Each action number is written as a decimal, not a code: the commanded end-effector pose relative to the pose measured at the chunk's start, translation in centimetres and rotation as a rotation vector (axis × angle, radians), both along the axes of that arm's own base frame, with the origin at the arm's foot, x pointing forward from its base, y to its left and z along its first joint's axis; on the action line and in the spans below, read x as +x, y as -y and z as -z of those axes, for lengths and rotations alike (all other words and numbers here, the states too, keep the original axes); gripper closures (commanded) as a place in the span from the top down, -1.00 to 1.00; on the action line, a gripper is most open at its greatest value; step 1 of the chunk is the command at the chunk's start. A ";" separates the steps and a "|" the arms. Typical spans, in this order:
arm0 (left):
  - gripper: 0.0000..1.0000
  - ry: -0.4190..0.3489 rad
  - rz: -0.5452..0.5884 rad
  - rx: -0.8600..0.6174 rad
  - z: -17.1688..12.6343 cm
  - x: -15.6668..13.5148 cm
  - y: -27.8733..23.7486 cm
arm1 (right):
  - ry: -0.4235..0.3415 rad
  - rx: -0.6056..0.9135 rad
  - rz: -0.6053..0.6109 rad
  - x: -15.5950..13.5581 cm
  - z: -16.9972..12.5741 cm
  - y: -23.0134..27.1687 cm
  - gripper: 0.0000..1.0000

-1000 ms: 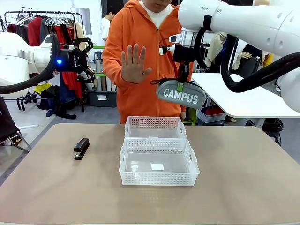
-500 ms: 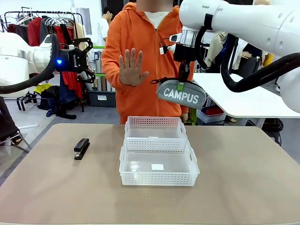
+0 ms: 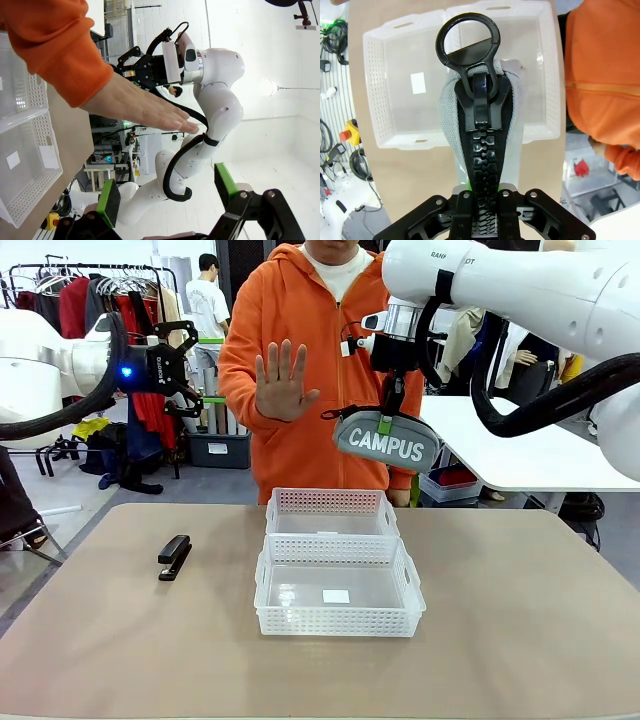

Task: Distribute items into two baskets.
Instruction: Move the picked Pencil pouch towards the Organizing basket indicated by the person, stopping as directed, then place the picked Pencil pouch into the Organizing basket as instructed by the person.

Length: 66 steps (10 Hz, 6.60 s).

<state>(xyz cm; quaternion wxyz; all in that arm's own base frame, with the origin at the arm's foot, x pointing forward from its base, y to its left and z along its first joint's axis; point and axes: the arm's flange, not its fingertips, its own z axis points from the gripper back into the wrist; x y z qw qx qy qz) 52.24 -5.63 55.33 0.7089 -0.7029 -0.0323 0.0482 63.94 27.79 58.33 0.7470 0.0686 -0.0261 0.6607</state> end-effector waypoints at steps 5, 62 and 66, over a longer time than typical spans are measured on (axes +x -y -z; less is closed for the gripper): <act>1.00 0.003 -0.003 -0.004 -0.2 0.0 -0.1 | 0.012 -0.004 0.000 -0.1 -0.2 0.0 -1.00; 1.00 0.003 -0.003 -0.004 -0.2 0.0 -0.1 | -0.002 -0.193 -0.042 4.1 21.0 -11.9 1.00; 1.00 0.003 -0.003 -0.004 -0.2 0.0 -0.1 | -0.014 -0.144 -0.015 4.4 19.2 -11.3 1.00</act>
